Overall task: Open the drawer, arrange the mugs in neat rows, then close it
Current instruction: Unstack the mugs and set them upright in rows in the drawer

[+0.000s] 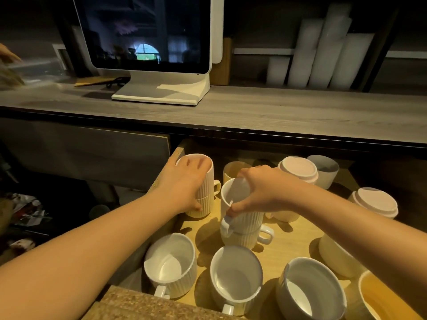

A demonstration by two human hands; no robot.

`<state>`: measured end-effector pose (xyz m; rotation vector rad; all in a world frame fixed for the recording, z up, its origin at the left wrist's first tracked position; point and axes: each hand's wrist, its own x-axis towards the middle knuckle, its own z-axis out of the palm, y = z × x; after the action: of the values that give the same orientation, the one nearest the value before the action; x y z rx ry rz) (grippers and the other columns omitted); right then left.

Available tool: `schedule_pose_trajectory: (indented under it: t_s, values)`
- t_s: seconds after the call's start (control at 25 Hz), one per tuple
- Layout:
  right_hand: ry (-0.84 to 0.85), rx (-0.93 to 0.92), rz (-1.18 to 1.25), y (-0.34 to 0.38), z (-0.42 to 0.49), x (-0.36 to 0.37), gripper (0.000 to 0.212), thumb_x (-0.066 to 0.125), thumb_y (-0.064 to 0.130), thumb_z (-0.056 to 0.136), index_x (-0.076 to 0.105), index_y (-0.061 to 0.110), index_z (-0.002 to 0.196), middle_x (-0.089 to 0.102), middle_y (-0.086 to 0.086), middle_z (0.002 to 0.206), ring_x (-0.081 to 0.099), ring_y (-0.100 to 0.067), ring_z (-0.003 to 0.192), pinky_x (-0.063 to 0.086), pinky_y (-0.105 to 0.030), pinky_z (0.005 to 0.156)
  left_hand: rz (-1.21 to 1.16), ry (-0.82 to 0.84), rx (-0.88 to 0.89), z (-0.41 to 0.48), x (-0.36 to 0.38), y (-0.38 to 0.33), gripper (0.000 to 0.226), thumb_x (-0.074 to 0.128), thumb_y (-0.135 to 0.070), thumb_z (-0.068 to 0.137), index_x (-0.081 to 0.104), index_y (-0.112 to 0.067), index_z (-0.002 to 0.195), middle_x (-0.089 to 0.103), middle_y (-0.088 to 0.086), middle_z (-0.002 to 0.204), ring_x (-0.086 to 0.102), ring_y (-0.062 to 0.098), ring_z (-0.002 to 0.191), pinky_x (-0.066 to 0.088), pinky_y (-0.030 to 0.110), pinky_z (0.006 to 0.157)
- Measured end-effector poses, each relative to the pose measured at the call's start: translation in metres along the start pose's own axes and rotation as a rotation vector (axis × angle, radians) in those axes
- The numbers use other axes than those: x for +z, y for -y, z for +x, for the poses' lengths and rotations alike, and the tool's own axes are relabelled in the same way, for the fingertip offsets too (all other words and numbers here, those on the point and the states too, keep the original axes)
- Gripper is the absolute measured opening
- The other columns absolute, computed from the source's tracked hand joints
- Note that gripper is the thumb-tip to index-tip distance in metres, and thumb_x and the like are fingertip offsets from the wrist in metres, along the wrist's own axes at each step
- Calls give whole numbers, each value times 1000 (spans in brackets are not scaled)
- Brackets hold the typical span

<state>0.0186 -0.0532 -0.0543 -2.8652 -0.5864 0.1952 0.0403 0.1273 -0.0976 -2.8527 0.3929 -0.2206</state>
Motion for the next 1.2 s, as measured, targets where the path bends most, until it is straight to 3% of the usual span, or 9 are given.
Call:
schedule_pose_trajectory:
  t_s: [0.16,0.48,0.72,0.92,1.04,1.12,1.2]
  values:
    - [8,-5,-18,-1,4,0,76,70,64,65,49,23,126,61,0,116,56,-14,89,45,-19,62,38,-81,-2,5,14,-3,91,67,-45,77,7,-22,140,32,6,147,36,29,133,31,47,111]
    - [-47,-12,12,-5,6,2,79,72,63,63,47,24,128,59,1,117,54,-13,91,49,-22,67,19,-88,14,21,18,3,82,67,-38,80,12,-21,138,43,8,140,43,28,128,33,48,109]
    - [-97,-39,23,-11,5,1,77,70,63,64,48,23,126,58,1,114,55,-13,94,52,-24,72,67,-120,-12,41,16,3,83,67,-39,80,14,-18,140,50,11,132,51,31,117,43,43,97]
    - [-149,-49,75,-12,6,-4,77,70,62,64,48,23,126,58,2,113,53,-12,94,51,-25,73,-39,-78,-44,30,8,2,88,71,-41,76,16,-19,141,38,8,143,37,28,131,31,42,109]
    - [-207,-77,86,-4,13,-13,74,71,62,64,50,20,122,57,1,107,53,-13,91,52,-28,72,-143,-96,-29,1,-9,9,85,71,-45,75,23,-16,139,32,5,144,36,23,129,32,36,106]
    - [-214,-90,97,7,20,-12,75,72,61,63,49,19,121,54,4,101,52,-12,86,50,-24,65,-172,-27,-6,-24,-18,16,85,66,-52,76,23,-16,139,28,4,146,35,21,128,30,36,107]
    - [-187,-96,126,19,25,-5,80,75,58,63,45,17,125,49,6,98,50,-10,82,44,-17,56,-124,106,9,-46,-21,23,85,57,-58,79,20,-17,143,23,3,152,23,20,138,15,40,115]
